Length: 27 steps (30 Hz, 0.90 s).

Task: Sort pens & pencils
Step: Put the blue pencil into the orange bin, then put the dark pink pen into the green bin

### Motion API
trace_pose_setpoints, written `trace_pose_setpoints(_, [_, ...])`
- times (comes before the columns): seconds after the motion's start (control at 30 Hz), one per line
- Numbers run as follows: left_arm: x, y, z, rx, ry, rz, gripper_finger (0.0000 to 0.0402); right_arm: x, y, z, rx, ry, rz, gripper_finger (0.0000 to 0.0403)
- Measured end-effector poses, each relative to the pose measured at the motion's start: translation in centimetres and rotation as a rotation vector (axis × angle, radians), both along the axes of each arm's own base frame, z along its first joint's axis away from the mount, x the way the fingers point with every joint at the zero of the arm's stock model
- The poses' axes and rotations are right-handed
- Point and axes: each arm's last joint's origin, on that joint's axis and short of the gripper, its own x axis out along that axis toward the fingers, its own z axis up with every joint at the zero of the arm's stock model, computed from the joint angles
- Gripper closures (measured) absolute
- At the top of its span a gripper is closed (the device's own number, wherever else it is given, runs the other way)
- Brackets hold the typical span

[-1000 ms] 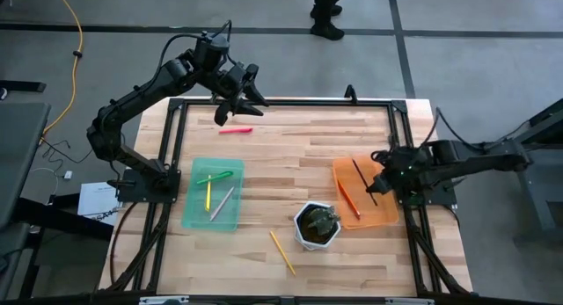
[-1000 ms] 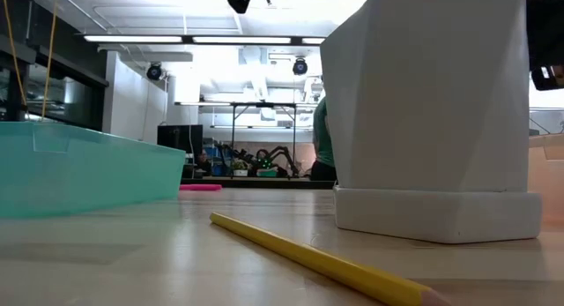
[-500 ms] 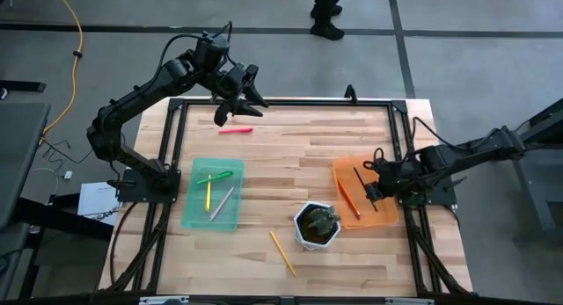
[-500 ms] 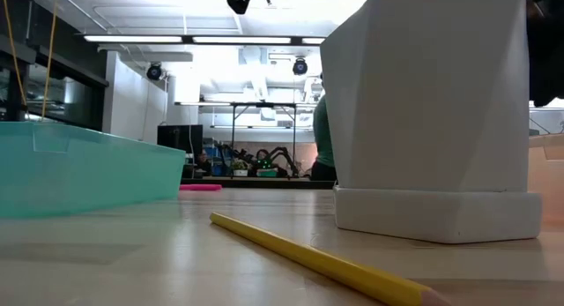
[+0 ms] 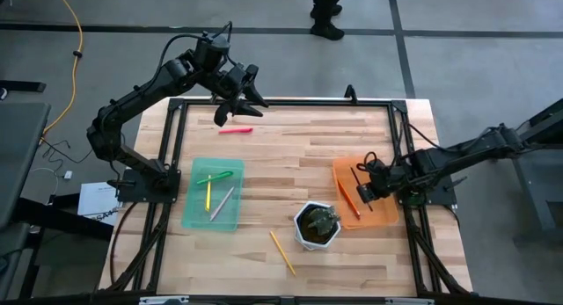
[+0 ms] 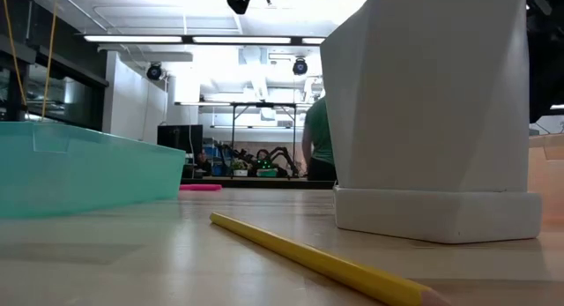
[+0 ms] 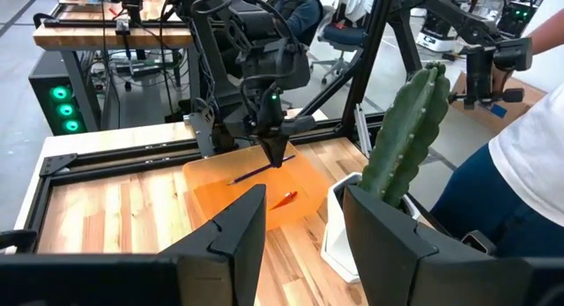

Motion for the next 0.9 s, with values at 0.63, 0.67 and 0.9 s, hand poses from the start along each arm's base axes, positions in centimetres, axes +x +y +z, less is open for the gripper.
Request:
trace_pose_setpoints(0.63, [-0.12, -0.12, -0.26, 0.000, 0.017, -0.009, 0.0261, 0.14, -0.06, -0.12, -0.030, 0.002, -0.018, 0.0304])
trace_pose_setpoints(0.67, [-0.12, -0.11, -0.26, 0.002, 0.017, -0.009, 0.0261, 0.14, -0.07, -0.12, -0.031, 0.001, -0.019, 0.0302])
trace_pose_setpoints(0.9, [-0.11, -0.10, -0.26, 0.009, 0.018, -0.005, 0.0261, 0.16, -0.12, -0.12, -0.046, -0.003, -0.028, 0.0300])
